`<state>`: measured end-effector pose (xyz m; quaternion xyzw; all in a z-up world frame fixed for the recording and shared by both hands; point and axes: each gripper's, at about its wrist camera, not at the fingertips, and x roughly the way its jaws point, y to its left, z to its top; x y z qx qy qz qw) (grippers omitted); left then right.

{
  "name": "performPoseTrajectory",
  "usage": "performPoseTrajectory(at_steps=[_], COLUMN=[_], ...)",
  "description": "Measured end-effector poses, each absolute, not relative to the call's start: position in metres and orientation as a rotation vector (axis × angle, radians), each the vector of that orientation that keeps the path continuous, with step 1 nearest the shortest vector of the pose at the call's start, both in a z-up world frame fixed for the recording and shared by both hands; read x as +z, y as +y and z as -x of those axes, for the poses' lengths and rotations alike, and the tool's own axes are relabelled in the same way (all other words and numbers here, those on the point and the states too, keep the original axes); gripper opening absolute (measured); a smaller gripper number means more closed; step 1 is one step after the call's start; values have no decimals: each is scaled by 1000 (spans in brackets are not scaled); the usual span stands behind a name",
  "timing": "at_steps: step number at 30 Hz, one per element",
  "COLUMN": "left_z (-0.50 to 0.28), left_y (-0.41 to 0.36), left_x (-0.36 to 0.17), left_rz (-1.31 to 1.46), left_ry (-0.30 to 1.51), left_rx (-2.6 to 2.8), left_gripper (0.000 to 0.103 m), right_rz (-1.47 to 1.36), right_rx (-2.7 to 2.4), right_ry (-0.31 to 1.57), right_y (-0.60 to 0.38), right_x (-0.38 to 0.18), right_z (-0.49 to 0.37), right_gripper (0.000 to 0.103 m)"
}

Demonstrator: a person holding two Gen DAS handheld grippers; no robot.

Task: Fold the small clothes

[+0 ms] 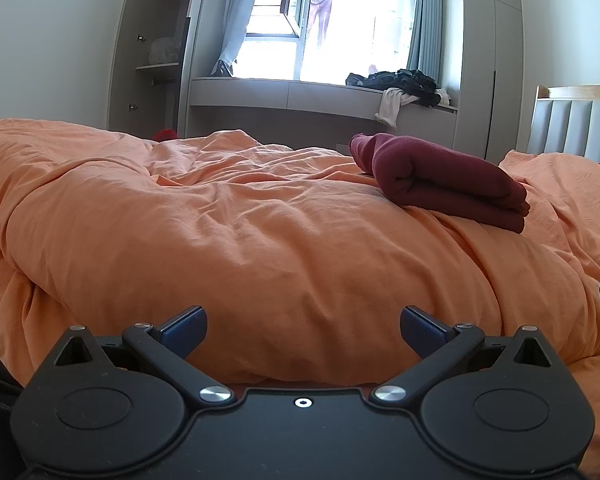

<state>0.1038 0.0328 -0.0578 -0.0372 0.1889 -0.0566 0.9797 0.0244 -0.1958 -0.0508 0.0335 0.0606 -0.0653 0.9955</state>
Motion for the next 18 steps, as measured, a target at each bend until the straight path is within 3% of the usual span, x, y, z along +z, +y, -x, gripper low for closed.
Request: performPoseTrajectory(at_steps=[18], left_z=[-104], left_y=[35], left_x=[-59], left_rz=[76], left_ry=[381], left_rx=[-114], left_gripper=[103], right_rz=[-78], right_rx=[-141], right_ry=[123], right_y=[-196], right_x=[-52], right_z=[-24], right_gripper=[103])
